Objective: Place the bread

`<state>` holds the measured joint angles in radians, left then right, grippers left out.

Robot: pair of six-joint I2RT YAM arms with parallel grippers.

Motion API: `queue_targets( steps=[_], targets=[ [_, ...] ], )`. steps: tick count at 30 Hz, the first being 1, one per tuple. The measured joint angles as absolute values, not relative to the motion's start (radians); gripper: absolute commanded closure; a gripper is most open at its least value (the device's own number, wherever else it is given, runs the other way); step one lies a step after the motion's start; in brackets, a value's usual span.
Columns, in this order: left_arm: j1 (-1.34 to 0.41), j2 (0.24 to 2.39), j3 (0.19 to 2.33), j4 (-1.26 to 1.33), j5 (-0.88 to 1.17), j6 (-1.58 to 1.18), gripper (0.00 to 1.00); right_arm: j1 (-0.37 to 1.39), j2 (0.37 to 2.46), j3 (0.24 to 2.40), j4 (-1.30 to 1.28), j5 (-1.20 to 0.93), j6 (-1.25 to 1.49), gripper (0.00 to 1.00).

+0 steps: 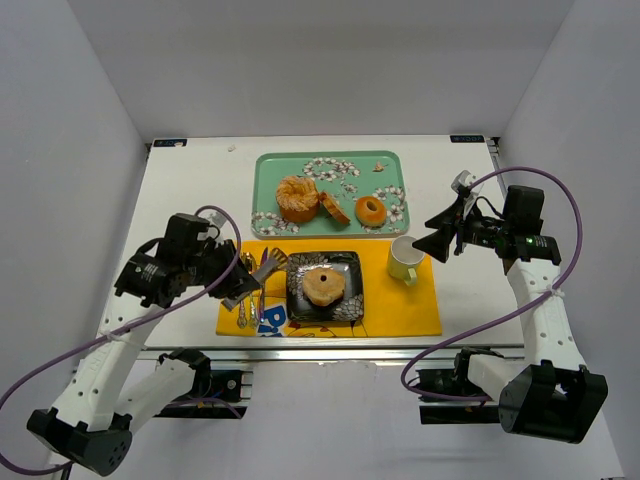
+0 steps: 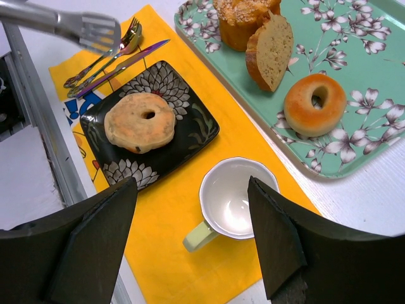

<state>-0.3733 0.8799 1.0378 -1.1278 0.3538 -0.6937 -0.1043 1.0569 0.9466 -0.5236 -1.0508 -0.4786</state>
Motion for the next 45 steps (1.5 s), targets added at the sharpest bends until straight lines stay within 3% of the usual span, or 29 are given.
queue_targets(
  steps=[9,13,17,24,27,33,34,45],
  targets=[
    [-0.327,1.009,1.134,-1.111,-0.083,-0.617,0.86,-0.104,1.052,0.946,-0.524,-1.059,-0.479,0.24],
    [-0.157,1.110,1.039,-0.926,-0.167,-0.411,1.00,-0.104,1.052,0.946,-0.525,-1.063,-0.483,0.24],
    [-0.022,1.225,0.908,-0.714,-0.211,-0.166,1.00,-0.104,1.052,0.946,-0.525,-1.074,-0.484,0.24],
    [0.033,1.246,0.678,-0.354,-0.139,0.148,1.00,-0.104,1.050,0.946,-0.528,-1.077,-0.484,0.24],
    [0.038,1.259,0.637,-0.262,-0.119,0.240,0.95,-0.104,1.044,0.946,-0.532,-1.078,-0.487,0.24],
    [0.049,1.323,0.628,-0.194,-0.086,0.377,0.75,-0.104,1.042,0.946,-0.533,-1.077,-0.490,0.24],
    [0.051,1.329,0.626,-0.189,-0.083,0.395,0.68,-0.104,1.042,0.946,-0.533,-1.077,-0.490,0.24],
    [0.067,1.336,0.610,-0.171,-0.068,0.446,0.48,-0.104,1.042,0.946,-0.561,-1.077,-0.520,0.24]
  ],
)
